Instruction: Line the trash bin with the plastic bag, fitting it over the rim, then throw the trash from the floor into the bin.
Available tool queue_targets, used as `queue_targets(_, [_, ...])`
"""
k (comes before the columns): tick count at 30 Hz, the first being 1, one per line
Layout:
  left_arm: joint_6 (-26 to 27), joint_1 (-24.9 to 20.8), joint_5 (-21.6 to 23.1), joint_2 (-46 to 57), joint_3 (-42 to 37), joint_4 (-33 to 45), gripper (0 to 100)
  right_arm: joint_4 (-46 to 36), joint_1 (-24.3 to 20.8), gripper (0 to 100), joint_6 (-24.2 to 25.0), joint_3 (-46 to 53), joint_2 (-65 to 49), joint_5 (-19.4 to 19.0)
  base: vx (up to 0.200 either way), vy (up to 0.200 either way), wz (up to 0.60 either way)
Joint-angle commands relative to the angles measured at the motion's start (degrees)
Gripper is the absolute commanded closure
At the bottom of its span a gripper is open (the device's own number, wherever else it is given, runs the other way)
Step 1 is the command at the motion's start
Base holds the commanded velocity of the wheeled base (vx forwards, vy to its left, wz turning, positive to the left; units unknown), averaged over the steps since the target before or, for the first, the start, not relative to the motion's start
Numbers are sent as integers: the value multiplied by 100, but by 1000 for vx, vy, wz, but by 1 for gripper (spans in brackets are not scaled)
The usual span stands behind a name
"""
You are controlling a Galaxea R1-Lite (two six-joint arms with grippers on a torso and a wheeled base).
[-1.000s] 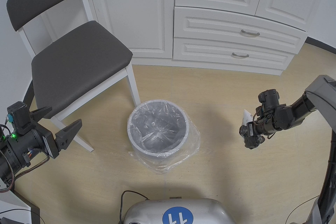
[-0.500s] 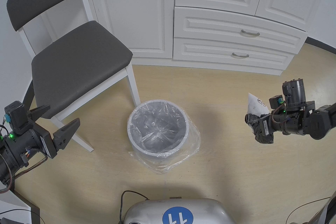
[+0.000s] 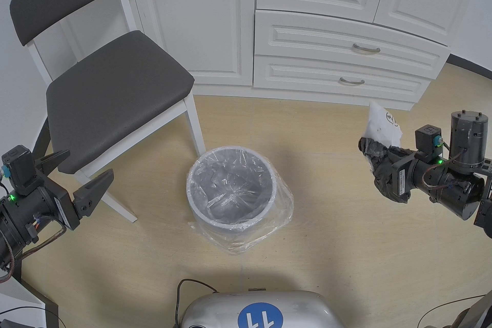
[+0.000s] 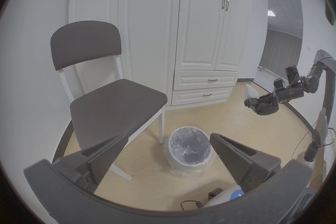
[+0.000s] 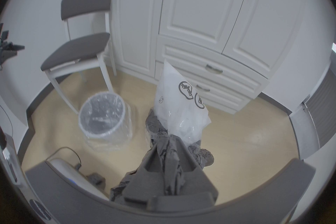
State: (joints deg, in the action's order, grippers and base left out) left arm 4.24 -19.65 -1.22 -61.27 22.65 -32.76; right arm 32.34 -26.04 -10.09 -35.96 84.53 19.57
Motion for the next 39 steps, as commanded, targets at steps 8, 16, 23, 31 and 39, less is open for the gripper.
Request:
queue_targets(8, [-2,67,-1,440,187,6,0,2927,-1079,100,552,204,776,65,0,0,0])
queue_targets(16, [24,67,-10,906,380,103,0,5713,-1712,100,702,28,2489,74,0,0,0])
queue_targets(23, [138,84,-10,1021,389,103,0,5766,-2371,100,1730,-640,3518,82,0,0,0])
queue_targets(31, [182,172,-10,1214,460,147,0,5766,-2344,100,2776,-1431,4326,100,0,0,0])
queue_targets(39, [182,172,-1,1205,460,331,0,5766,-2169,100,3268,-2468,5645,206,0,0,0])
